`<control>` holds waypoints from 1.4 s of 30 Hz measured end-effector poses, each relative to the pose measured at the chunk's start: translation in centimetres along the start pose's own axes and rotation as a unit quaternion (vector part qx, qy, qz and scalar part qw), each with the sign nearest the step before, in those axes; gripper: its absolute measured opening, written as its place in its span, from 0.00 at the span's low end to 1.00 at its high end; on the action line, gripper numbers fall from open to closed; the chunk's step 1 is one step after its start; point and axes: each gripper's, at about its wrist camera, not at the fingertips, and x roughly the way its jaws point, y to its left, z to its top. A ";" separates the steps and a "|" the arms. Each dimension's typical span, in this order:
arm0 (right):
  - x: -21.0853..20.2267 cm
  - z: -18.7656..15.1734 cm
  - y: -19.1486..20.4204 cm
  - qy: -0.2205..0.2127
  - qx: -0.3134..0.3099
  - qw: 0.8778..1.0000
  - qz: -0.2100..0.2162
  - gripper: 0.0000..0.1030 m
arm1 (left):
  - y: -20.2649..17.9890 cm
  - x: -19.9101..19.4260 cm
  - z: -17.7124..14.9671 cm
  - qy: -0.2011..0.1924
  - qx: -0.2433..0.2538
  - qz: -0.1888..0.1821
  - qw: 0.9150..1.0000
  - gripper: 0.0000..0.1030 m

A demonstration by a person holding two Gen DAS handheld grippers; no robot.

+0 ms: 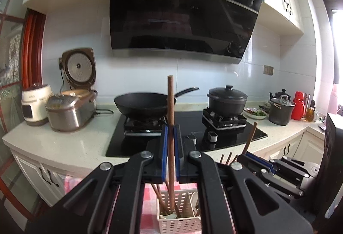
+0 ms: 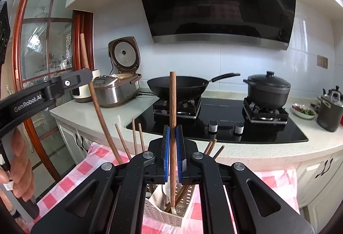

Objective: Organize utensils
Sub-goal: 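Lower both chopsticks tip-first into the white basket, then open both tools to release the chopsticks in the basket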

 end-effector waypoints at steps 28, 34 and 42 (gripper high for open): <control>7.0 -4.6 -2.4 0.092 0.066 0.993 0.024 0.44 | 2.0 8.8 -10.1 0.147 -0.014 0.013 0.989 0.33; 3.3 -3.9 -2.5 0.062 0.058 0.996 0.007 0.44 | 2.0 4.8 -9.3 0.097 0.001 0.059 0.994 0.73; -4.7 -4.6 -1.6 0.000 0.052 0.998 -0.030 0.63 | 1.1 -3.2 -9.3 0.016 0.025 0.116 0.993 0.95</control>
